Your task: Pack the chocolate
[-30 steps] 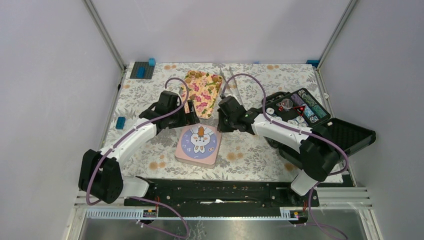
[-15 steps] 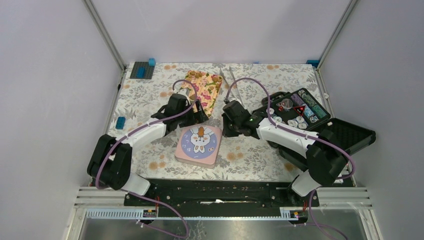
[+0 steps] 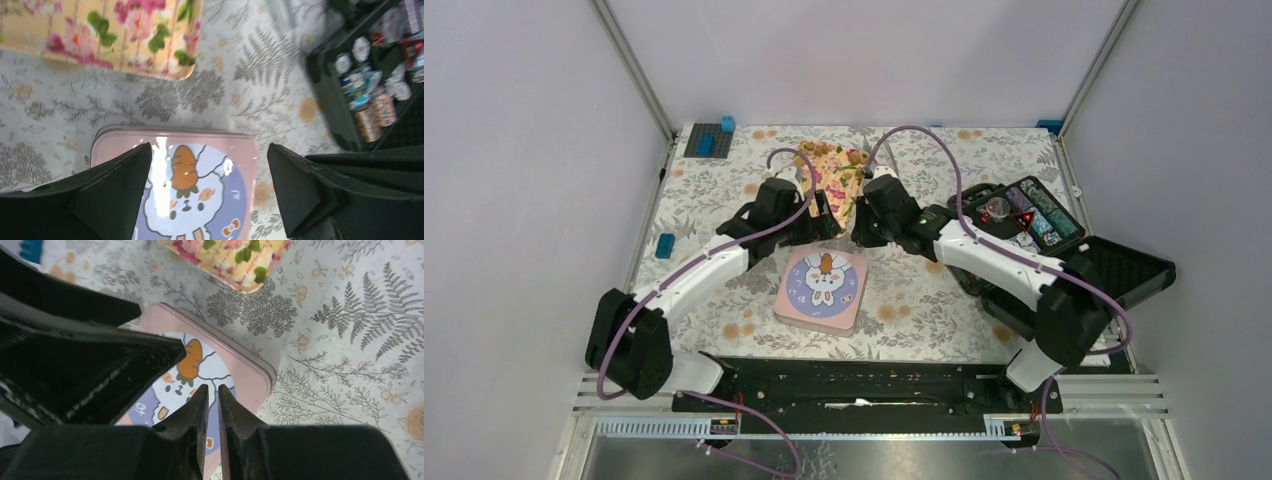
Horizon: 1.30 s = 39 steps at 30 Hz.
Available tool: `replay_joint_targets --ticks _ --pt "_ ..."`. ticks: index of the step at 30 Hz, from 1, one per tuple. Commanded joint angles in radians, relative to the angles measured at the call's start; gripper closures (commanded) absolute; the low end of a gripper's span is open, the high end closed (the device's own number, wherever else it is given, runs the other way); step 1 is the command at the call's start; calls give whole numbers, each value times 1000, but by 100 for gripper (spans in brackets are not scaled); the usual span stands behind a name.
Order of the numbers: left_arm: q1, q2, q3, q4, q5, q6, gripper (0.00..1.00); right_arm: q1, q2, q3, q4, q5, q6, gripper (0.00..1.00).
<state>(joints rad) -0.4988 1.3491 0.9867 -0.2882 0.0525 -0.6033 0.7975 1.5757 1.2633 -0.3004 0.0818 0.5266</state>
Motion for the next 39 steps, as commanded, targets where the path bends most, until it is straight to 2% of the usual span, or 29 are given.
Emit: replay_joint_targets --ticks 1,7,12,16,19,27,39 --pt "0 57 -83 34 1 -10 7 -6 119 -22 25 -28 25 81" --pt "0 93 -94 16 13 -7 7 -7 167 -24 -8 -34 28 83" --pt "0 7 2 -58 -9 20 6 -6 64 34 -35 8 0 82" --pt "0 -90 31 -54 -24 20 5 -6 -24 34 -10 34 2 81" --pt "1 -116 3 -22 -22 12 4 -6 -53 -15 33 30 20 80" --pt "1 -74 -80 -25 6 -13 4 -6 0 -92 57 -35 64 80" --pt "-4 -94 -113 -84 61 10 4 -6 -46 -60 37 -20 64 79"
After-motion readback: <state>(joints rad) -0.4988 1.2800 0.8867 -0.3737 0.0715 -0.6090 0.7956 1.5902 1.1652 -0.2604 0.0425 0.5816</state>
